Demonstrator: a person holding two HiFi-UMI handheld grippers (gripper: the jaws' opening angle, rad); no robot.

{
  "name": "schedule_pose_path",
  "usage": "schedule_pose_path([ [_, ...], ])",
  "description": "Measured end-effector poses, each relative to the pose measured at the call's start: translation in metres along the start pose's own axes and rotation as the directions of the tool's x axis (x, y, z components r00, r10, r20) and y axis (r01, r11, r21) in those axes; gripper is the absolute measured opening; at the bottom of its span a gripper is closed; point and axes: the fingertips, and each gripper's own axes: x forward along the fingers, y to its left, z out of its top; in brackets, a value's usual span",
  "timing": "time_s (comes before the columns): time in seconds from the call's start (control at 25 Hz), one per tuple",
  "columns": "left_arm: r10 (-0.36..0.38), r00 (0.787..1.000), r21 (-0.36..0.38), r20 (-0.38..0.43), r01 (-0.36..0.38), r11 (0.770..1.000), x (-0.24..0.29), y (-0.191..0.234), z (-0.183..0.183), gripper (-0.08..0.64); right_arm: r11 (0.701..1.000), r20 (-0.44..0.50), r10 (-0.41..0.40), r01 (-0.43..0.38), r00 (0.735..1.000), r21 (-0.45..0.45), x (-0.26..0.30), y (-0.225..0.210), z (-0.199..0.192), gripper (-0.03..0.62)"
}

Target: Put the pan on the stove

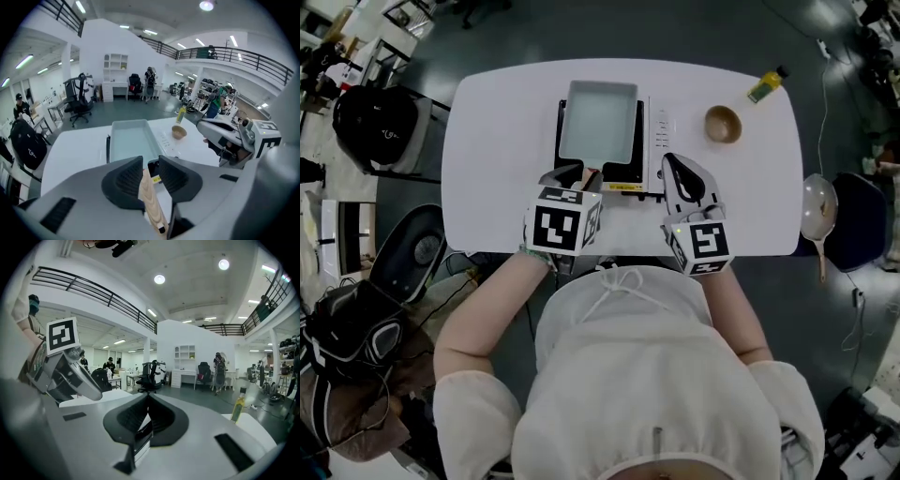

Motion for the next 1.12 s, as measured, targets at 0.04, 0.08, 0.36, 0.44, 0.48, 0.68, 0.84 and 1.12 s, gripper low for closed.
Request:
schedule_pose_path([
  [0.04,0.003,0.999,0.013,0.04,-0.004,1.0,-0.005,0.0,0.009,0.104,1.0,0.009,-0.007,0.007,1.0,-0.007,-0.003,0.0,0.004,0.008],
  [0.08,0.002,0.997,0.022,0.079,-0.004,1.0,-0.009,0.0,0.017,0.07,1.0,0.018,-0.015,0.015,1.0,-0.013,-0.005,-0.001,0.008,0.008],
  [0.36,-0.008,0.943,0.074,0.334,-0.018,0.997,-0.048,0.01,0.061,0.028,0.997,0.079,-0.062,0.066,0.995,-0.05,-0.019,-0.013,0.041,0.008],
  [0.44,-0.017,0.914,0.085,0.405,-0.019,0.996,-0.06,0.014,0.07,0.028,0.995,0.095,-0.079,0.084,0.992,-0.049,-0.023,-0.019,0.05,0.008],
  [0.48,-0.026,0.901,0.094,0.433,-0.016,0.995,-0.065,0.015,0.073,0.028,0.995,0.103,-0.085,0.09,0.991,-0.046,-0.025,-0.022,0.055,0.008],
  [0.68,-0.054,0.817,0.252,0.575,-0.113,0.961,-0.089,0.013,0.09,0.028,0.994,0.149,-0.092,0.099,0.984,-0.039,-0.028,-0.033,0.075,0.008],
  [0.84,-0.08,0.762,0.309,0.643,-0.162,0.937,-0.096,0.01,0.094,0.028,0.993,0.167,-0.1,0.109,0.981,-0.046,-0.031,-0.04,0.084,0.008],
  [1.12,-0.029,0.734,0.216,0.678,-0.161,0.963,-0.106,0.026,0.096,0.028,0.993,0.174,-0.057,0.074,0.983,-0.089,-0.034,-0.029,0.086,0.005],
])
